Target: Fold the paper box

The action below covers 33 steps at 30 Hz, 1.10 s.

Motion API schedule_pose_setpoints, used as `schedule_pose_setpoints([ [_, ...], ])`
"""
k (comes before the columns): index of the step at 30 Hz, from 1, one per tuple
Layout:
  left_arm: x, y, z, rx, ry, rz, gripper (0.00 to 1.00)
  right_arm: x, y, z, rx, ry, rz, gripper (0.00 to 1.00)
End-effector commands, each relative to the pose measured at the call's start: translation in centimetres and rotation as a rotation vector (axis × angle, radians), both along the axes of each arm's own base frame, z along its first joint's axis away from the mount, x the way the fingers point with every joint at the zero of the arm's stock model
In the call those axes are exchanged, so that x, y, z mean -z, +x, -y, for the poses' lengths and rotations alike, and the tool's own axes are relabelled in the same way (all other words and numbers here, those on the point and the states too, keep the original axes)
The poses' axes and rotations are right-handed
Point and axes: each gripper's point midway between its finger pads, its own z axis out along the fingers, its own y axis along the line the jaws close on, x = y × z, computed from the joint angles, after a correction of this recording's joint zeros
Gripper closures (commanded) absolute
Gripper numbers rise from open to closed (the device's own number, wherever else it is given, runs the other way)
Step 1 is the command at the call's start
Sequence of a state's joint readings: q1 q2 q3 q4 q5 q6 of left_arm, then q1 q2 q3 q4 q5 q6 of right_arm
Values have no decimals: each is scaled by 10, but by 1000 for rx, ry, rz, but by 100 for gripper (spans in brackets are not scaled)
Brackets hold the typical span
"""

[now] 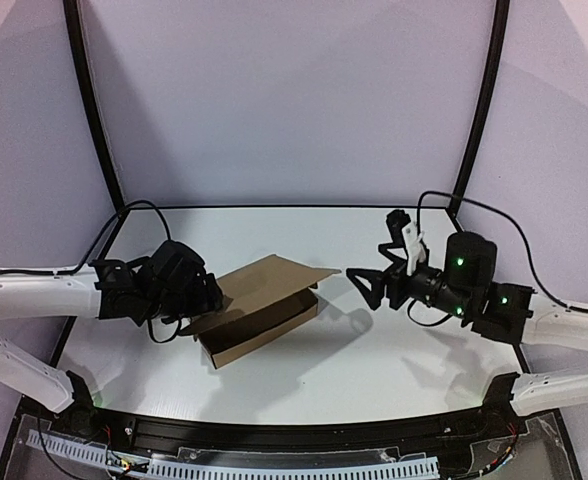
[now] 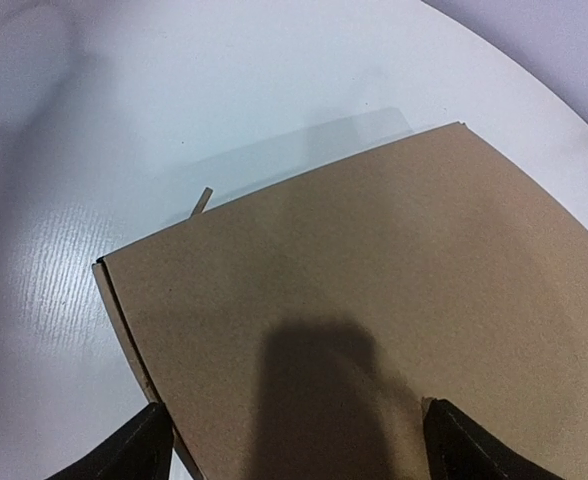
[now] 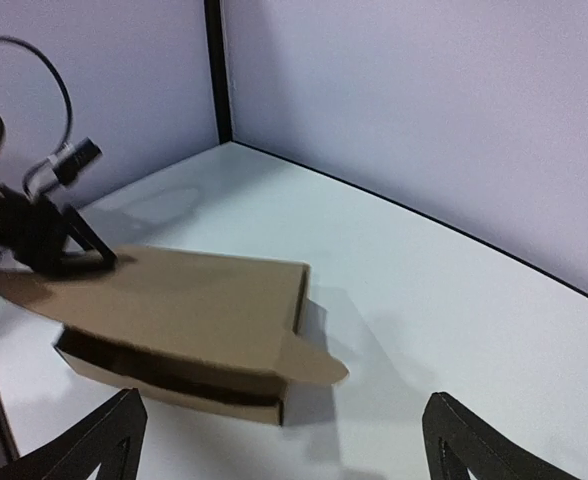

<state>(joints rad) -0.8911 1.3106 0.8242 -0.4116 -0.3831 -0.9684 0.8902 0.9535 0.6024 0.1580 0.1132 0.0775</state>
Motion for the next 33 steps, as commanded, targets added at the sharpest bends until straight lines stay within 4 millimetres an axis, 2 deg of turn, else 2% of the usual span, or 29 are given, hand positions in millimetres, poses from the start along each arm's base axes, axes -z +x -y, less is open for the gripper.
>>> schedule_pose_setpoints([
  [1,45,-24,-9,109,145,-150,16,-26,4,-31,-70,53,-93,2],
  [3,46,-25,-8,112,152,-163,19,-37,15,-50,-79,52,-149,2],
  [5,40,-22,-2,116,133,-160,22,-35,18,-70,-133,41,-194,2],
  [7,29,-20,2,107,102,-149,23,-24,19,-87,-181,31,-246,2],
  [11,12,-21,-1,72,42,-122,24,4,19,-107,-240,-20,-334,2],
  [15,17,-25,2,70,-17,-123,24,21,7,-130,-368,-53,-424,5],
  [18,28,-33,10,100,-62,-165,25,42,4,-135,-390,-99,-486,5],
  [23,44,-46,21,145,-160,-201,27,80,-4,-130,-399,-156,-551,5],
  [30,55,-53,24,138,-256,-206,30,137,-4,-131,-374,-205,-617,8],
  [33,52,-52,33,141,-326,-202,33,156,-2,-131,-357,-213,-632,10],
])
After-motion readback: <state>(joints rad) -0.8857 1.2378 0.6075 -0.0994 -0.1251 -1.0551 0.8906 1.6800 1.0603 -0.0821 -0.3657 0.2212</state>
